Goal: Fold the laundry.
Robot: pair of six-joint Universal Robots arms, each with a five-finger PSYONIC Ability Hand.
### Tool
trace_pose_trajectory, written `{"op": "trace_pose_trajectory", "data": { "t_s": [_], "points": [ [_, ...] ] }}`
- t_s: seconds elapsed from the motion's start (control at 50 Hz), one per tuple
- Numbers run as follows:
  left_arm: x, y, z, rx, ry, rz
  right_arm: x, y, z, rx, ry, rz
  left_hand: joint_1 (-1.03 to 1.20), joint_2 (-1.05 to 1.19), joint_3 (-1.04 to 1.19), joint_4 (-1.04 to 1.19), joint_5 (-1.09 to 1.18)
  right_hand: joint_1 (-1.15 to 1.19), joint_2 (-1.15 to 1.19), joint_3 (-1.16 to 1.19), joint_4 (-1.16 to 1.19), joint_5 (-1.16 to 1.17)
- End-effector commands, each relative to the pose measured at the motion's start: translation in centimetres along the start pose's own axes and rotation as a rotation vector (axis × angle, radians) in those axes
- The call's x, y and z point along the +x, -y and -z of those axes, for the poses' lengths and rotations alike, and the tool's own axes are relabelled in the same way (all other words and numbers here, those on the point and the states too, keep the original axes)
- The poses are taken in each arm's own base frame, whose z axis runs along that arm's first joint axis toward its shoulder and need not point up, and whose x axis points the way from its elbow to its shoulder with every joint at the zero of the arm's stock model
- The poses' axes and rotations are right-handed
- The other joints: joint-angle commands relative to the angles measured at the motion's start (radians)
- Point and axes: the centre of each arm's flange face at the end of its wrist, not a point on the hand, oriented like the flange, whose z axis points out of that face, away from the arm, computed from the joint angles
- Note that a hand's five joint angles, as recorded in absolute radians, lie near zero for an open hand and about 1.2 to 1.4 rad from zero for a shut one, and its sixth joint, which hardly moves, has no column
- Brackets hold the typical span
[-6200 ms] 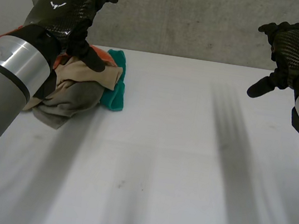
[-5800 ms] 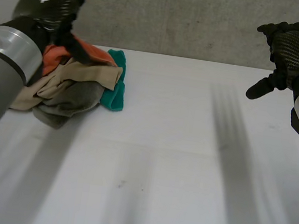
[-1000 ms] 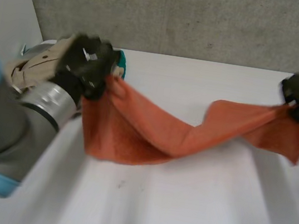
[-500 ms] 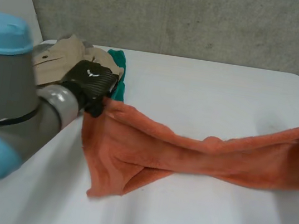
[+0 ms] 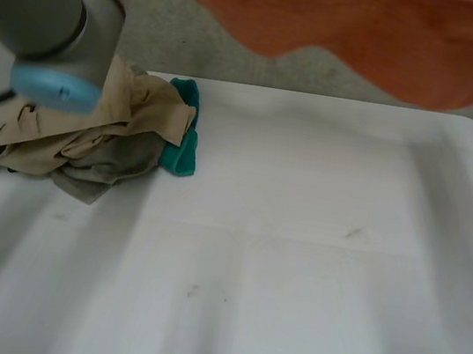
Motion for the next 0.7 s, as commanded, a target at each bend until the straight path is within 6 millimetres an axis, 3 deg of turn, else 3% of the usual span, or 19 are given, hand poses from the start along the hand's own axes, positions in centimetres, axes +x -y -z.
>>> {"op": "trace_pose_trajectory", "data": {
  "t_s": [0.02,0.16,0.18,0.26,0.38,0.5,0.7],
  "points": [
    [1.7,-6.5,6.4,-0.267,-0.091,-0.001,-5.1,-3.7,5.4,-0.210,0.303,-0.055,0.257,0.198,0.207,0.195,0.239,0.283,0.214,0.202,0.196,0.216],
    [3.8,-12.5,12.4,-0.497,-0.190,0.019,-9.5,-7.8,11.5,-0.429,0.556,-0.138,0.257,0.198,0.207,0.195,0.239,0.283,0.214,0.202,0.196,0.216],
    [4.0,-13.1,12.9,-0.517,-0.206,0.024,-10.9,-9.0,12.6,-0.470,0.607,-0.162,0.257,0.198,0.207,0.195,0.239,0.283,0.214,0.202,0.196,0.216],
    [5.2,-15.5,15.0,-0.600,-0.260,0.053,-13.2,-11.2,14.7,-0.555,0.678,-0.192,0.257,0.198,0.207,0.195,0.239,0.283,0.214,0.202,0.196,0.216],
    [5.1,-16.1,16.0,-0.636,-0.263,0.061,-12.5,-13.2,15.0,-0.642,0.633,-0.276,0.257,0.198,0.207,0.195,0.239,0.278,0.210,0.197,0.192,0.211],
    [3.8,-15.8,15.8,-0.635,-0.232,0.061,-11.0,-15.1,15.0,-0.734,0.551,-0.404,0.257,0.198,0.207,0.195,0.239,-0.252,-0.321,-0.333,-0.338,-0.319],
    [3.6,-15.5,16.1,-0.633,-0.229,0.063,-9.3,-17.0,14.6,-0.769,0.497,-0.408,0.257,0.198,0.207,0.195,0.239,-0.482,-0.551,-0.564,-0.569,-0.549]
  ]
}}
